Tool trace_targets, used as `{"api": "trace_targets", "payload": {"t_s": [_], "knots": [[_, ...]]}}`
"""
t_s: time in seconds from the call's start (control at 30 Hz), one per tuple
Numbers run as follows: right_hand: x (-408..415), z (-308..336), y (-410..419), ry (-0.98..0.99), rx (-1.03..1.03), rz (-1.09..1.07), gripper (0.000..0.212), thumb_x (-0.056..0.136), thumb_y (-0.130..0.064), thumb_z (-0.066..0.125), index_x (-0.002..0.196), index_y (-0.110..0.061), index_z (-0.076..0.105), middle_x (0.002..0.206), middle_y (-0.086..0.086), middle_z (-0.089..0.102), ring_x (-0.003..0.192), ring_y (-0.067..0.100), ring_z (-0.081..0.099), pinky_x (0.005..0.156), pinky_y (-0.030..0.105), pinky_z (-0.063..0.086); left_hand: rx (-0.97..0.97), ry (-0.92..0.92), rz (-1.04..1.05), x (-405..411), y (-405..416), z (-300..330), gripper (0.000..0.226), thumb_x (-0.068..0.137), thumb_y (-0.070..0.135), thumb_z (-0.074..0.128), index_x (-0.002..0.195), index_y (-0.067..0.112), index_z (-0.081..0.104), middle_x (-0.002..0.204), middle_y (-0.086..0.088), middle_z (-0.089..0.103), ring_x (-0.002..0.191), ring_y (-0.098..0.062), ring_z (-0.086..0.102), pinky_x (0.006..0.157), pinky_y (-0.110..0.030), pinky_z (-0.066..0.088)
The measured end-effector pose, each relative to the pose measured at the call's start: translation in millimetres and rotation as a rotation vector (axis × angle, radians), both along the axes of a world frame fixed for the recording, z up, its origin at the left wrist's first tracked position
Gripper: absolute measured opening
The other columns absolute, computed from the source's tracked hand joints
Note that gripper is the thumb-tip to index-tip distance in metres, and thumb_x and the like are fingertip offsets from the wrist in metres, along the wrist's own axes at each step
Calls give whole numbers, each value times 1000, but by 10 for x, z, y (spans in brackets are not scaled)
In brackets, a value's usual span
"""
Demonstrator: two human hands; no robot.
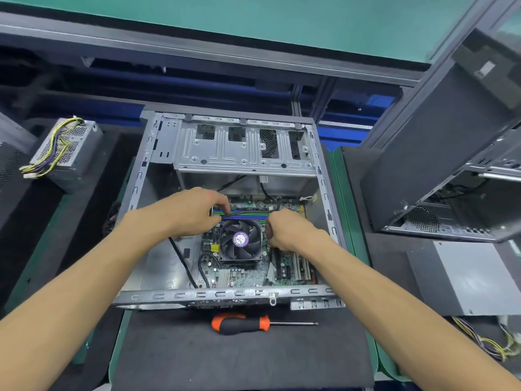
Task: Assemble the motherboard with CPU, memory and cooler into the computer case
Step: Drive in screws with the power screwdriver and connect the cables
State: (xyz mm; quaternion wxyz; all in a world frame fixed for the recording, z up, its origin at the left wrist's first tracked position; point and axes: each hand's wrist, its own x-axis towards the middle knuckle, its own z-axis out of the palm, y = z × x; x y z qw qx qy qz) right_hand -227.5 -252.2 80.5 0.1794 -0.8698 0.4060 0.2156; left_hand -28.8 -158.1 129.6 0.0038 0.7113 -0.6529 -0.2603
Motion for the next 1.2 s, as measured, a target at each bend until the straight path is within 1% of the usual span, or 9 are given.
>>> {"api": "trace_targets", "payload": {"t_s": [0.13,0.33,0.47,0.53,0.7,0.77,0.87,1.07,1.2], "knots": [[-30,114,33,-5,-1,-25,17,88,0,57,97,-2,72,96,14,72,86,32,71,77,39,61,-44,-19,-2,-13,14,42,27,98,24,49,119,34,62,126,7,64,58,4,52,85,-34,52],[-156,549,-31,-176,286,-273,4,91,-5,66,91,-8,68,74,7,73,52,21,72,47,26,56,-214,-67,-3,11,6,193,23,96,26,51,112,36,66,115,15,68,102,-10,62,88,-38,53],[-183,775,-106,-511,390,-379,11,90,-5,71,95,-11,64,71,7,73,55,23,72,51,30,57,-278,453,108,-110,-109,261,13,96,28,62,106,29,68,98,11,72,93,-4,67,89,-33,55],[-146,826,-108,-730,461,-420,12,89,-2,72,95,-8,63,72,9,72,60,25,72,57,37,60,-204,760,196,-199,-165,287,18,95,27,64,112,21,65,100,0,75,95,-11,71,90,-35,57],[-82,862,-102,-1103,636,-521,13,87,-2,76,94,-5,67,76,14,74,68,25,73,62,33,62,-45,1273,340,-254,-224,316,34,89,17,70,119,4,61,99,-22,74,93,-31,73,81,-31,58],[-108,863,-125,-1133,676,-524,15,87,-3,76,101,-5,70,81,17,75,73,28,74,71,38,64,-73,1335,388,-266,-248,305,33,82,14,73,112,2,65,95,-24,73,87,-30,73,77,-31,59],[-170,854,-147,-1197,784,-525,17,90,3,68,105,-4,73,84,18,75,77,25,75,70,28,61,-88,1369,451,-276,-279,261,31,76,12,74,104,1,71,90,-21,74,82,-27,74,72,-28,59],[-230,807,-180,-1257,858,-562,22,93,5,63,101,-9,77,90,15,76,81,22,76,70,24,60,22,1512,507,-280,-327,178,28,78,12,73,104,2,76,106,-21,73,91,-25,72,77,-30,59],[-245,779,-197,-1286,906,-589,20,93,-1,66,97,-13,81,90,14,76,79,20,75,68,23,59,137,1643,574,-323,-376,147,23,81,9,67,101,4,78,88,-10,72,74,-13,69,65,-21,57]]}}
